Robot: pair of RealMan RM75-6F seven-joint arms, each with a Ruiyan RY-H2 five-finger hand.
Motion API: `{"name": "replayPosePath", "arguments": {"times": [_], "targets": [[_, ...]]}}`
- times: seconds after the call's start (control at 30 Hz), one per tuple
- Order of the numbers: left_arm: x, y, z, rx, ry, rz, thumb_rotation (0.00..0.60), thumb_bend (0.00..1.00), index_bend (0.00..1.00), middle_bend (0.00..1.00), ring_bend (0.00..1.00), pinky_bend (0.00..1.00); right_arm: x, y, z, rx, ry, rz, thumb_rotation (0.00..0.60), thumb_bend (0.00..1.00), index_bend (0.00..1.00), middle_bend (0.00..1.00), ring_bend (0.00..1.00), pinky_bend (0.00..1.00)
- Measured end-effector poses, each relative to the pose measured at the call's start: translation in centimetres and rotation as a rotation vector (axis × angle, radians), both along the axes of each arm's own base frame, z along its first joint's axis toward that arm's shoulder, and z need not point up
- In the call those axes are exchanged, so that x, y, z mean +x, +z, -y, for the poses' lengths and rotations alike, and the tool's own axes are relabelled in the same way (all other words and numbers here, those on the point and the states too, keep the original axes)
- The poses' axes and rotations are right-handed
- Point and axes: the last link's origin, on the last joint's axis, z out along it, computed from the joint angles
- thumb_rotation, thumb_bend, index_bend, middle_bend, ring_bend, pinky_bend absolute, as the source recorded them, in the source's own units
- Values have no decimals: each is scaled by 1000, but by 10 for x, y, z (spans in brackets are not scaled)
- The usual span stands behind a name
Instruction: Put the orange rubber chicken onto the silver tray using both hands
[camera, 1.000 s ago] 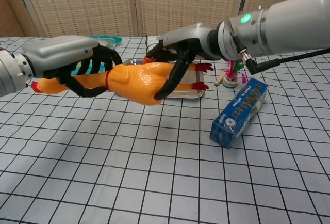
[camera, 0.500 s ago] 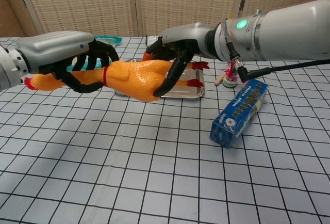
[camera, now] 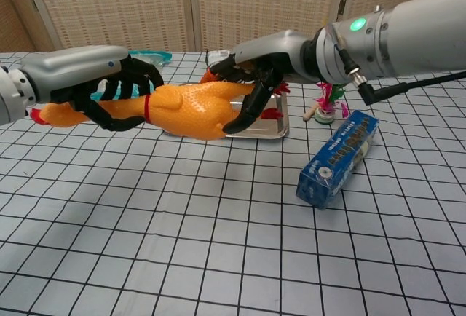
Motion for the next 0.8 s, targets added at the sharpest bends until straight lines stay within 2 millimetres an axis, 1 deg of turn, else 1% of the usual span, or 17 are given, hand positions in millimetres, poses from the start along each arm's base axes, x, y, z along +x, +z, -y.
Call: {"name": "replayPosePath", "arguments": {"times": [0.23,0.43,0.47,0.5,0.53,0.57,0.6,0.63,0.67,0.7,0.73,0.77,0.8], "targets": [[1,2,-4,-50,41,25,600,603,839,773,577,648,-1,10,2,9,9,-2,600,153,0,0,0,0],[4,1,-5,-51,38,27,600,603,838,773,577,648,-2,3,0,21,11,-16,600,152,0,0,0,6],[5,2,-6,-48,39,29,600,603,839,773,577,648,-2,2,0,23,9,-18,600,152,1,5,10,39],[6,2,-6,-47,39,30,600,603,839,773,577,648,-1,0,0,24,5,-18,600,152,27,45,67,147],[6,2,-7,-45,40,32,600,603,839,773,577,648,-1,0,0,22,3,-16,600,153,98,112,149,288],[6,3,-7,-42,40,34,600,603,839,773,577,648,0,-1,0,20,1,-14,600,154,199,195,249,428],[7,3,-7,-41,40,35,600,603,838,773,577,648,0,-2,1,13,0,-11,600,159,301,270,337,529],[6,4,-7,-41,40,35,600,603,839,773,577,649,0,-2,1,4,1,-9,600,179,443,365,447,643],[7,4,-7,-39,41,38,600,603,839,773,577,649,1,-2,2,-6,3,-8,600,201,553,440,536,735],[6,4,-7,-39,43,39,600,603,839,773,577,648,1,-3,3,-22,4,-5,600,240,696,542,657,859],[6,4,-7,-40,43,40,600,603,839,773,577,649,2,-3,3,-37,6,-3,600,274,792,609,729,933],[6,5,-7,-42,44,42,600,603,839,773,577,649,2,-3,4,-53,8,0,600,307,880,669,791,981],[6,5,-6,-43,45,43,600,603,838,773,578,649,3,-3,5,-76,8,5,600,335,943,716,839,999]]}}
